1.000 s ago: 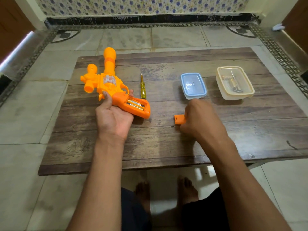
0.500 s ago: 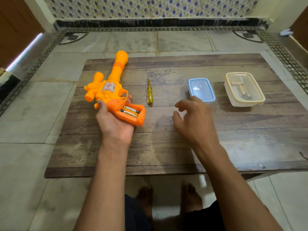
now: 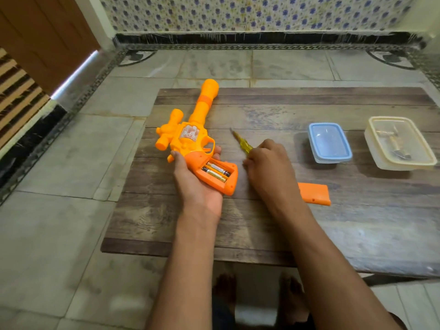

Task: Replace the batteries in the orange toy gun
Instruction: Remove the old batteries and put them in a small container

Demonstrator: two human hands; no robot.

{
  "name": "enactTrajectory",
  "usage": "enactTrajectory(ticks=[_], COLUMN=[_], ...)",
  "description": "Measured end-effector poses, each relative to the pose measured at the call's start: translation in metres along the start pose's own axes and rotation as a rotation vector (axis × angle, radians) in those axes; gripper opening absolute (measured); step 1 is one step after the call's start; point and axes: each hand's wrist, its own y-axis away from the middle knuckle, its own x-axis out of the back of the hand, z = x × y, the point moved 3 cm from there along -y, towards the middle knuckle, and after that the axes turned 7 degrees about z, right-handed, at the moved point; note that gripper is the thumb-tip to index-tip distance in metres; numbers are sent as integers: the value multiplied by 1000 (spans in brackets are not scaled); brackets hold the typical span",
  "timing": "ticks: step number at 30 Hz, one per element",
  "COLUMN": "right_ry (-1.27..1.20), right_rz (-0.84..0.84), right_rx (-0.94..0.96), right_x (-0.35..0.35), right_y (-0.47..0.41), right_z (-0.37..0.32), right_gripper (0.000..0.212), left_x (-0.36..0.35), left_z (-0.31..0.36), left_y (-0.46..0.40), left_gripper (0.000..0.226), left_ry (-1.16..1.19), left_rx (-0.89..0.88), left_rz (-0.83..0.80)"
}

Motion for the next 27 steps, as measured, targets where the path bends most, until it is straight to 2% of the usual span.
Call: enactTrajectory(ticks=[5,9,11,13,15,17,22,27], right_ry=[-116,-332,-436,-629,-831,-916,-975,-922], right_rz=[153,447,615,685,693,725,650,580], right_rx=[-20,-29,-110,-202,-232,-194,-19,150], right_x=[18,40,52,59,62,66,64,55], right_y=[6,12,18,22,23,22,28,36], right_z=[9,8,8,10,8,6,-7,-16], right_gripper=[6,12,12,13,18,22,24,27], left_x=[2,3,2,1,0,-2,-3,-5], left_z=[4,2,0,-3,-5,-7,-11,-14], left_y=[1,-1,-1,-1,-1,0,2,5], left_gripper=[67,71,74,74,71,68,70,64], left_ry=[-32,-50,-56,-69,-88,-107,-145,-178], left_rx=[7,0,-2,-3,-5,5,7,-9], left_rz=[8,4,0,4,15,22,19,25])
